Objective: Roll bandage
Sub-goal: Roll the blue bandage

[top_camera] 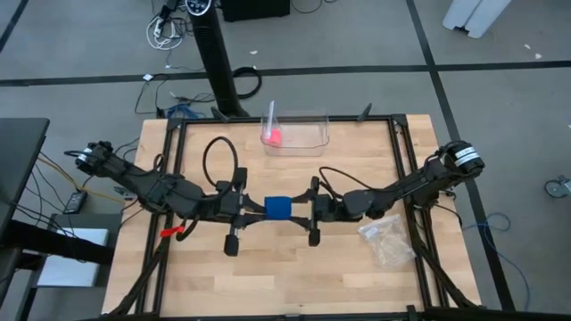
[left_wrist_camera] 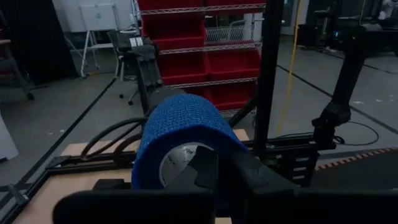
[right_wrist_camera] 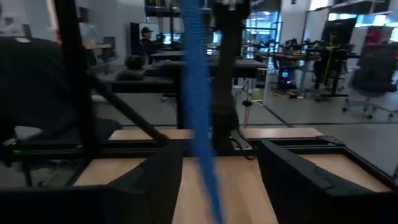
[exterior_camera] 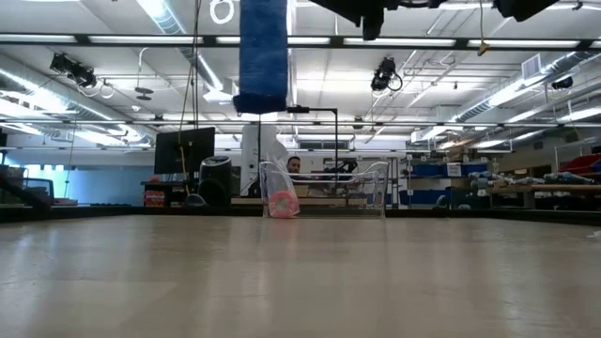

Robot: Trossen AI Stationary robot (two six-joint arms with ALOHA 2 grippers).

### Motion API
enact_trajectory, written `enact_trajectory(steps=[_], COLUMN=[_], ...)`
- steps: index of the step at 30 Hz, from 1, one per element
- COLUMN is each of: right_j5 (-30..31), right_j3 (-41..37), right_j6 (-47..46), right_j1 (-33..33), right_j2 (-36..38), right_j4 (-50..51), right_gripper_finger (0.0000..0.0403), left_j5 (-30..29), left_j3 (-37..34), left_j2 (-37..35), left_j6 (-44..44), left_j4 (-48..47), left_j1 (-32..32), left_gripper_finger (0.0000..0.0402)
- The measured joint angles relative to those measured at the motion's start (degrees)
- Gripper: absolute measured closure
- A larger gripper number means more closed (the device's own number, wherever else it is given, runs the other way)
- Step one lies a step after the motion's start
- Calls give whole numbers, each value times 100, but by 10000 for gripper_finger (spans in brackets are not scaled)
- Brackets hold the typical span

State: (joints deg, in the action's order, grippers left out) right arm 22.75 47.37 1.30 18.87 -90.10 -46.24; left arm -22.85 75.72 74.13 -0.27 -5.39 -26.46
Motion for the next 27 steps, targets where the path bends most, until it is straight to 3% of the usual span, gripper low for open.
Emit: enact_trajectory(steps=[3,8,15,20,27], right_j5=[-128,-1192,-1301,-1163,-1241], right_j3=[0,12,17,20,20], right_j6=[-129,-725,-853,-1069,-1021], right_j1=[-84,-251,-199,-125,-109], right_j2=[1,-235,-759,-918,-928], right_j4=[-2,-134,-706,-806,-729], right_gripper_finger=[175,168,192,236,353], left_j5=[0,2,-2,-45,-131], left_j3=[0,-2,115,243,399], left_j2=[0,0,-38,-39,-39], left_j6=[11,256,407,581,774], left_j4=[20,265,277,171,121], left_j1=[0,20,68,70,70], left_gripper_finger=[385,385,385,385,385])
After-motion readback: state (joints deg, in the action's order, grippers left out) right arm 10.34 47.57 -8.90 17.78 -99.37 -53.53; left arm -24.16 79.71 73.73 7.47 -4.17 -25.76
